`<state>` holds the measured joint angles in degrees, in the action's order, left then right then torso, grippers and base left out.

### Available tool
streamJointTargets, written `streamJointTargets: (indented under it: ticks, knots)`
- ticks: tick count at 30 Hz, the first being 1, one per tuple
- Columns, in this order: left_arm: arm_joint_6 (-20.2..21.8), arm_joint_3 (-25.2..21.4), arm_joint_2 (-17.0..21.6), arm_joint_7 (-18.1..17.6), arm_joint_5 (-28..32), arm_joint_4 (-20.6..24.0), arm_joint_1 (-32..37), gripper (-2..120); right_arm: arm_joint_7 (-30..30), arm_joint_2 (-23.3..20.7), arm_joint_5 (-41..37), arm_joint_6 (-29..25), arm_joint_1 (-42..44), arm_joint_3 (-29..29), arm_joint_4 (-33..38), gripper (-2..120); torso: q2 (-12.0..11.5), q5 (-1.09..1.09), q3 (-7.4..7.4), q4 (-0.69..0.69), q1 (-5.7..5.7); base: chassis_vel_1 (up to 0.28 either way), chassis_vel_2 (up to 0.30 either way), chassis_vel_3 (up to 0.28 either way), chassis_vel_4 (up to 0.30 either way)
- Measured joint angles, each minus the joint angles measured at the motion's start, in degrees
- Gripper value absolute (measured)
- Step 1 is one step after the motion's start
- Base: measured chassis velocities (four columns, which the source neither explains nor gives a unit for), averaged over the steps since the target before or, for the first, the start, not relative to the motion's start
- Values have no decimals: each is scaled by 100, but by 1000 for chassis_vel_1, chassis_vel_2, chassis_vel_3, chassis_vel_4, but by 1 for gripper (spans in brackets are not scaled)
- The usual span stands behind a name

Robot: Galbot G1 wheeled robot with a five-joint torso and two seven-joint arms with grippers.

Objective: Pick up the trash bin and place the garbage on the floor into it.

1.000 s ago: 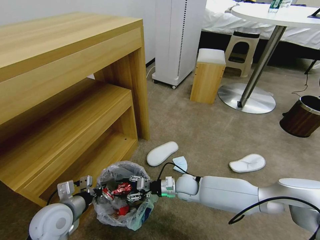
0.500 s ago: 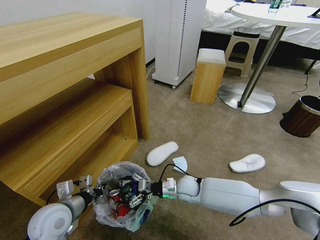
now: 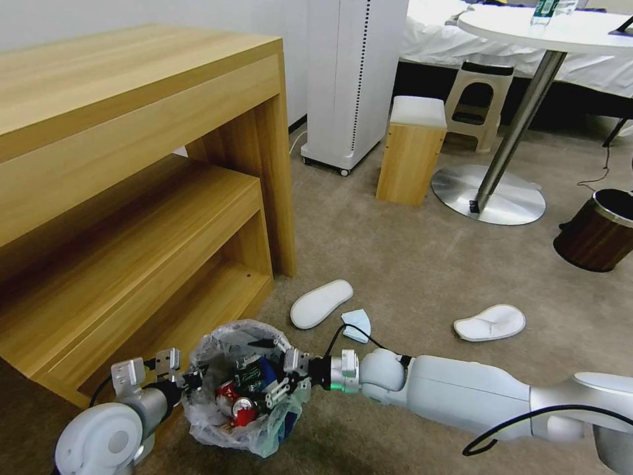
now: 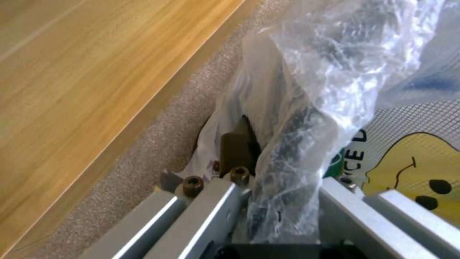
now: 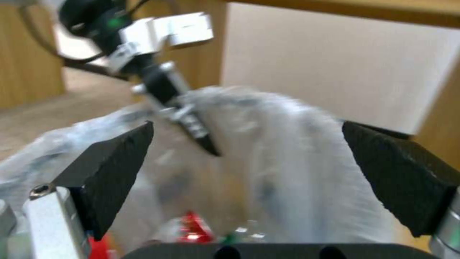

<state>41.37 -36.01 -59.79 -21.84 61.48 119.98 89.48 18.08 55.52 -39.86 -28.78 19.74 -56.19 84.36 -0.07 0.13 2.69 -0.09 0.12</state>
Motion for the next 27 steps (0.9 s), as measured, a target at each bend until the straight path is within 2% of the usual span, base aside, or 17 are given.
streamJointTargets:
  ticks: [2, 4, 5, 7, 8, 10, 11, 14, 15, 20, 27]
  knots:
    - [-1, -15, 0, 4, 3, -3, -1, 0, -15, -61, -3, 25, 46, 141, 28, 100, 0, -1, 0, 0, 0, 0, 0, 0, 0]
    - [-6, -57, 24, 11, 13, -6, -3, 0, -83, -283, 50, 86, 259, 624, 91, 100, 0, -1, 1, -1, 0, 0, 0, 0, 0]
    - [-6, -57, 24, 11, 13, -6, -3, 0, -83, -283, 50, 86, 259, 624, 91, 100, 0, -1, 1, -1, 0, 0, 0, 0, 0]
    - [-17, -97, 43, 15, 20, -6, -6, 0, -170, -457, 148, 135, 454, 1026, 120, 100, 0, -1, 0, -1, 0, 0, 0, 0, 0]
    - [-17, -97, 43, 15, 20, -6, -6, 0, -170, -457, 148, 135, 454, 1026, 120, 100, 0, -1, 0, -1, 0, 0, 0, 0, 0]
    - [-37, -144, 55, 17, 37, -7, -18, 0, -258, -687, 276, 212, 757, 1621, 146, 100, 0, 1, 0, -1, 0, 0, 0, 0, 0]
    - [-37, -144, 55, 17, 37, -7, -18, 0, -258, -687, 276, 212, 757, 1621, 146, 100, 0, 1, 0, -1, 0, 0, 0, 0, 0]
    - [-48, -161, 56, 19, 61, -8, -33, 0, -353, -1009, 371, 288, 1166, 2352, 189, 100, 0, 2, 1, -1, 0, 0, 0, 0, 0]
    - [-48, -161, 56, 19, 61, -8, -33, 0, -353, -1009, 371, 288, 1166, 2352, 189, 100, 0, 2, 1, -1, 0, 0, 0, 0, 0]
    - [-51, -172, 54, 19, 77, -8, -32, 0, -518, -1398, 447, 330, 1610, 3105, 191, 100, 0, 1, 0, -2, 0, 0, 0, 0, 0]
    - [-52, -228, 26, 19, 119, 60, -22, 0, -710, -1558, 486, 483, 1984, 3668, 163, 100, 0, 1, 0, -1, 0, 0, 0, 0, 0]
